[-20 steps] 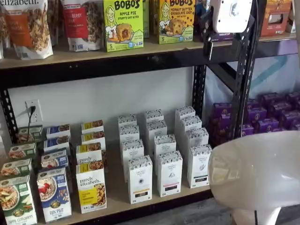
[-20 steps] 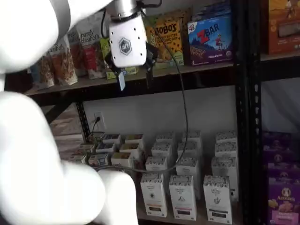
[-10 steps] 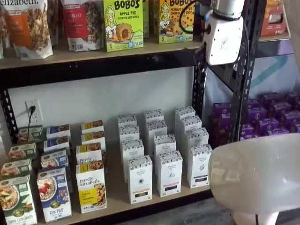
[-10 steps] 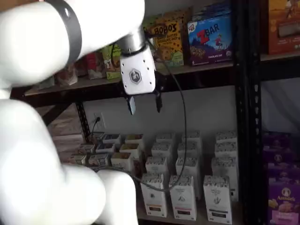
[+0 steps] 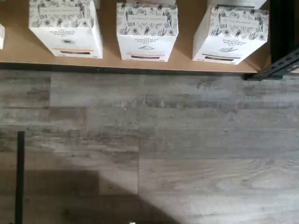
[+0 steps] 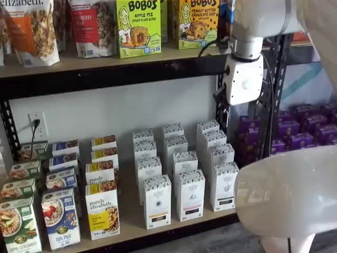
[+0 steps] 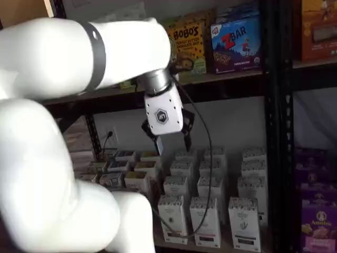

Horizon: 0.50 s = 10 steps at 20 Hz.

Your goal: Pick up the white box with a green strip in the middle, on the bottom shelf, the sixth box from the left

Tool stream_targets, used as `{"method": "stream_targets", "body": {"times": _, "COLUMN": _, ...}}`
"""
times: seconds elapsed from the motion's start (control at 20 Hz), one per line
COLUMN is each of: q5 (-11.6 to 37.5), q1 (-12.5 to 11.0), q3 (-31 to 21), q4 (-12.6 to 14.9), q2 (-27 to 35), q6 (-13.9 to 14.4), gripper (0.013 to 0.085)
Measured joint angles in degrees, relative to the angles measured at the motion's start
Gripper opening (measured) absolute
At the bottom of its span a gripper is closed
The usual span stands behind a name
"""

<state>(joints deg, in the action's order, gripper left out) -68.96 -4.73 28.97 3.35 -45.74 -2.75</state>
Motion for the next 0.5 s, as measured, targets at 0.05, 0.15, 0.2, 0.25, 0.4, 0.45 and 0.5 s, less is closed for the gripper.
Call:
{"method": "stream_targets", "body": {"times": 0.05, "q5": 1.41, "q1": -0.21, "q3": -0.82, "q4": -0.02, "q2": 0.25, "q6": -0.12, "gripper": 0.085}}
{"method": "stream_targets", "body": {"times": 0.15, "q5": 4.25, "q1": -0.78, "q3": -2.43, "q4": -0.44, "q2": 0.88, "q6": -0.69, "gripper": 0.085}}
{"method": "stream_targets", "body": {"times": 0.2, "q5": 6.17, "q1": -1.28, "q3": -3.39, "q4": -0.8, "q2": 1.44, "q6": -1.22, "gripper": 0.085}}
{"method": "stream_targets", "body": {"times": 0.25, "q5": 7.68, "q1": -1.59, "q3": -4.07, "q4": -0.79, "q2": 2.05, "q6": -1.45, "gripper": 0.085}}
{"method": "stream_targets", "body": {"times": 0.4, "q5": 12.42, "q1": -2.49, "q3": -6.11, "q4": -1.01, "q2": 3.37, "q6": -2.28, "gripper": 0.085}}
{"method": "stream_targets", "body": {"times": 0.45, "q5": 14.32, "q1": -2.86, "q3": -6.93, "q4": -1.5, "q2": 3.78, "q6": -2.84, "gripper": 0.085}}
{"method": "stream_targets", "body": {"times": 0.5, "q5": 16.45, "q1": -3.19, "q3": -7.74, "q4": -1.89, "q2": 4.38, "q6": -3.33, "gripper": 0.085}}
